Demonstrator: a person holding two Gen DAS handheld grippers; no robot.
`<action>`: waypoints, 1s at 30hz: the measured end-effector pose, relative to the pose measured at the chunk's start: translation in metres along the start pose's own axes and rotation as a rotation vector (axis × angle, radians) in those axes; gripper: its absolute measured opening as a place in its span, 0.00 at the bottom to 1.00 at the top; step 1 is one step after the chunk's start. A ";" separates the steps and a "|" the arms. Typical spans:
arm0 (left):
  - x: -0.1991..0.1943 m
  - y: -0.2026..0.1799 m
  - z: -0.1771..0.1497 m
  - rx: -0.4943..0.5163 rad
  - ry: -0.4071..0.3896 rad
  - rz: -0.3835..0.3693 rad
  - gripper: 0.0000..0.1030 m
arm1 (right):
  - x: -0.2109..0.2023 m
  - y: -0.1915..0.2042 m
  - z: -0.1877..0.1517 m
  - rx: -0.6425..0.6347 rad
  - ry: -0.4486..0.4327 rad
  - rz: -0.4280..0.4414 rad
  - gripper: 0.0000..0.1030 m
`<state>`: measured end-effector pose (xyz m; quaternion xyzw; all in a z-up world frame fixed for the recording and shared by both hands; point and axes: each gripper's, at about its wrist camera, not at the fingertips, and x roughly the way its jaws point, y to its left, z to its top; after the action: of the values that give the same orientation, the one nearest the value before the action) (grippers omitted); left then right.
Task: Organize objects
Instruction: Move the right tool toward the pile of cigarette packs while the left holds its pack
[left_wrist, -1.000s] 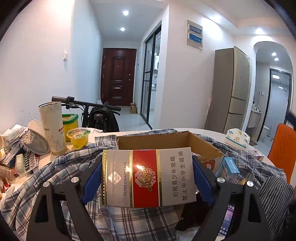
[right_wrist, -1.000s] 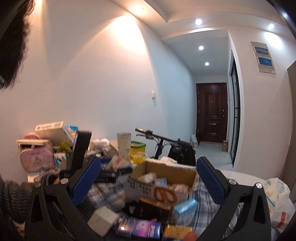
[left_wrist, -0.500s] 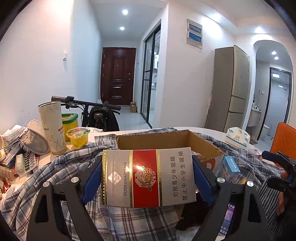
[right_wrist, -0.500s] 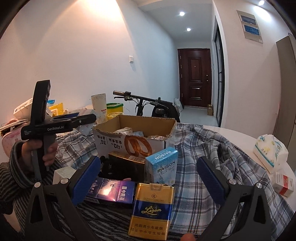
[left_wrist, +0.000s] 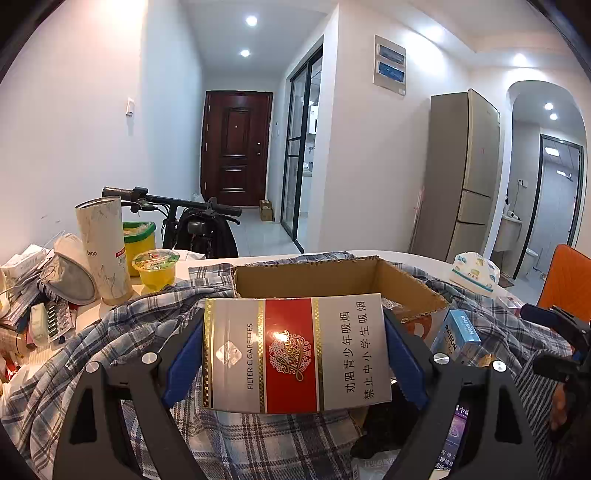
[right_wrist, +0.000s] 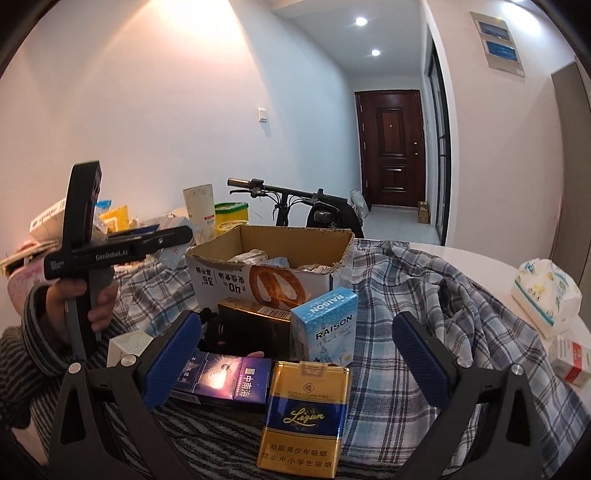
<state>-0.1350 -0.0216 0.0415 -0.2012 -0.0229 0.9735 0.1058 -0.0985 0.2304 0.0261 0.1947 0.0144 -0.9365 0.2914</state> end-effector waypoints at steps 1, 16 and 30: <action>0.000 0.000 0.000 0.001 0.000 0.001 0.87 | 0.000 -0.001 0.000 0.007 -0.001 0.001 1.00; -0.001 -0.001 -0.001 0.014 0.002 0.004 0.87 | 0.002 0.000 0.000 0.004 0.011 -0.002 1.00; -0.003 -0.005 0.000 0.020 -0.004 0.008 0.87 | 0.004 0.001 0.000 0.002 0.020 0.004 1.00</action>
<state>-0.1311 -0.0176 0.0431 -0.1982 -0.0125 0.9746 0.1040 -0.1015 0.2274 0.0245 0.2046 0.0162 -0.9339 0.2928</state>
